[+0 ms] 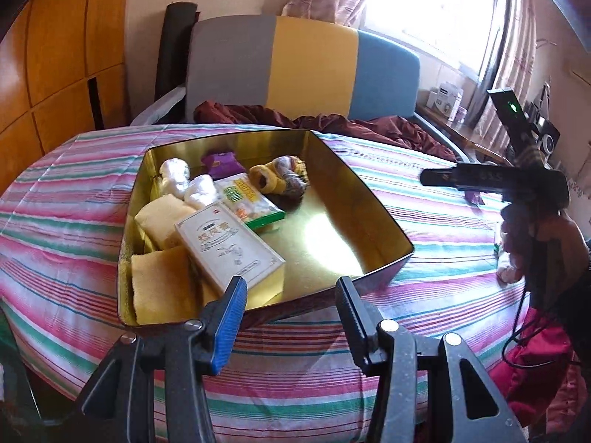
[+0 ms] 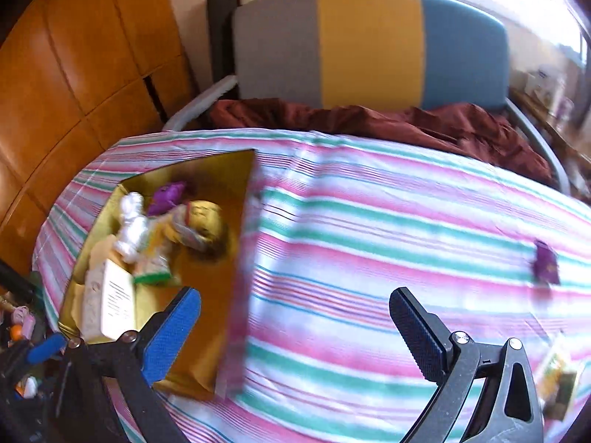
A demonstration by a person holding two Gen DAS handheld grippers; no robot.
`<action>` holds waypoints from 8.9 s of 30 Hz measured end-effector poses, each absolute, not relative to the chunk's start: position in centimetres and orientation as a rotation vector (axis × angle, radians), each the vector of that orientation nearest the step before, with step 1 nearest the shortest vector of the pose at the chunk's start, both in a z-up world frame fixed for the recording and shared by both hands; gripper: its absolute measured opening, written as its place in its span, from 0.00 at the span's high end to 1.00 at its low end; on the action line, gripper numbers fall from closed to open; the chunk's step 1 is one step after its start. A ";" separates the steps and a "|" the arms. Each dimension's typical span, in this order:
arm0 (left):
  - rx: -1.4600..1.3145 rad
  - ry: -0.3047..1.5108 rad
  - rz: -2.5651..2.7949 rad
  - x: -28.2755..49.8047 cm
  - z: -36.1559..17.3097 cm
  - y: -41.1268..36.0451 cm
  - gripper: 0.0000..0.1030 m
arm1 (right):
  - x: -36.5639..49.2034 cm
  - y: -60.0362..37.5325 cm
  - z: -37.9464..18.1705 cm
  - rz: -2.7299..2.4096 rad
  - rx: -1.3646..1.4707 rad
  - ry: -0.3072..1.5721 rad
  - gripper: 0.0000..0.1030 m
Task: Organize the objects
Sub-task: 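Grasp the beige sock with the left gripper, then hold the beige sock while the right gripper grasps the green tea box, then carry the beige sock over the gold tray while the right gripper holds the tea box, then lower the beige sock into the gold tray and open the left gripper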
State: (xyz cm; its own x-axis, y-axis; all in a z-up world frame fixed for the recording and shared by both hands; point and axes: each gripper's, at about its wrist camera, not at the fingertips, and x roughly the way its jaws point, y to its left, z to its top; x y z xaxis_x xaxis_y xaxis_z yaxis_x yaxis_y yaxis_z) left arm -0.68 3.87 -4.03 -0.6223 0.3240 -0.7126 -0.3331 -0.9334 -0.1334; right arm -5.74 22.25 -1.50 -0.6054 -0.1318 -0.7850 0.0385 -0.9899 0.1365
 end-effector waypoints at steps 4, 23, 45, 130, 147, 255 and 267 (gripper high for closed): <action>-1.095 0.052 2.512 -0.3 -3.9 5.3 0.51 | -3.3 27.1 -1.5 -2.808 1.384 -0.234 0.00; -1.046 0.293 2.263 0.9 -4.7 16.0 0.51 | 10.1 51.3 -1.4 -3.250 1.052 -1.407 0.00; -1.056 0.319 1.759 -0.5 -6.9 37.1 0.32 | 11.3 51.2 -1.4 -3.147 0.808 -1.499 0.00; -0.957 0.177 1.985 0.2 -11.7 25.1 0.45 | 2.1 44.4 -5.1 -2.985 1.608 -0.698 0.10; -0.953 0.174 1.982 -0.1 -11.9 24.9 0.45 | -4.4 42.8 -9.8 -2.868 1.893 -0.673 0.54; -1.271 -0.012 2.610 -9.7 -4.1 4.9 0.38 | -6.6 37.0 -10.0 -2.940 1.784 0.271 0.69; -1.089 0.073 2.743 -4.6 -1.1 3.3 0.38 | -5.9 33.6 -8.1 -2.730 1.645 -0.143 0.70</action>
